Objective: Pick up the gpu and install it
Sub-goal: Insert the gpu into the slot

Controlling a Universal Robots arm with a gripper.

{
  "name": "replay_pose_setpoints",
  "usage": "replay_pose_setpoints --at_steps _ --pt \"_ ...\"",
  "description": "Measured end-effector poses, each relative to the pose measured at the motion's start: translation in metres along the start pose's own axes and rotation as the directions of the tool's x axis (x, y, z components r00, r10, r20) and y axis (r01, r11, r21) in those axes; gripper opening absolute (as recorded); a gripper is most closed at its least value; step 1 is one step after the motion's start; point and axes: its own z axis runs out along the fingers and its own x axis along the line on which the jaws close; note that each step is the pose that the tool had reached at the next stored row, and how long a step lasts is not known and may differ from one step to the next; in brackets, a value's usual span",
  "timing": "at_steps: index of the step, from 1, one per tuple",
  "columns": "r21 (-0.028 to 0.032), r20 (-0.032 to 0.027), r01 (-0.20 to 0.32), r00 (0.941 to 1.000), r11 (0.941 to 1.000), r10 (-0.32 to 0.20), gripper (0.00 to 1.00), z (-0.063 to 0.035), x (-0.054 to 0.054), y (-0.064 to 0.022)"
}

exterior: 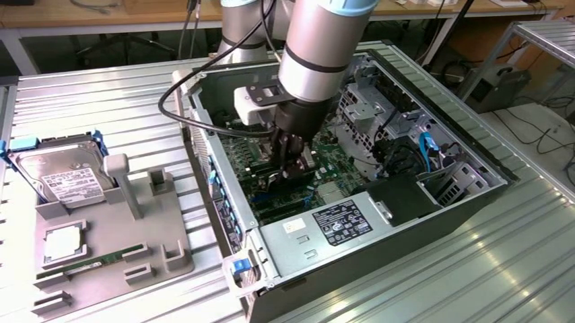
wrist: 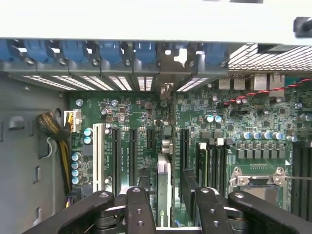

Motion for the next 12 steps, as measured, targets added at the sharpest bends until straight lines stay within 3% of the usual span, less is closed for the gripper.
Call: replay_pose_setpoints --at_steps 4,6,7,9,12 --pt "0.0 -0.0011 0.0 1.0 1.0 0.0 0.39 -0.0068 -0.0026 0.0003" --pt "0.0 -0.0028 0.0 1.0 1.0 0.0 0.25 -0.0072 -0.0049 0.0004" --pt "-0.0001 -0.0037 0.0 1.0 1.0 0.0 0.25 -0.0072 -0.0061 0.0004" --pt "0.0 -0.0047 0.0 1.0 1.0 0.0 0.13 -0.0067 -0.0076 0.0007" --pt "0.0004 -0.0051 0.0 1.0 1.0 0.0 0.11 -0.0045 -0.0083 0.0013"
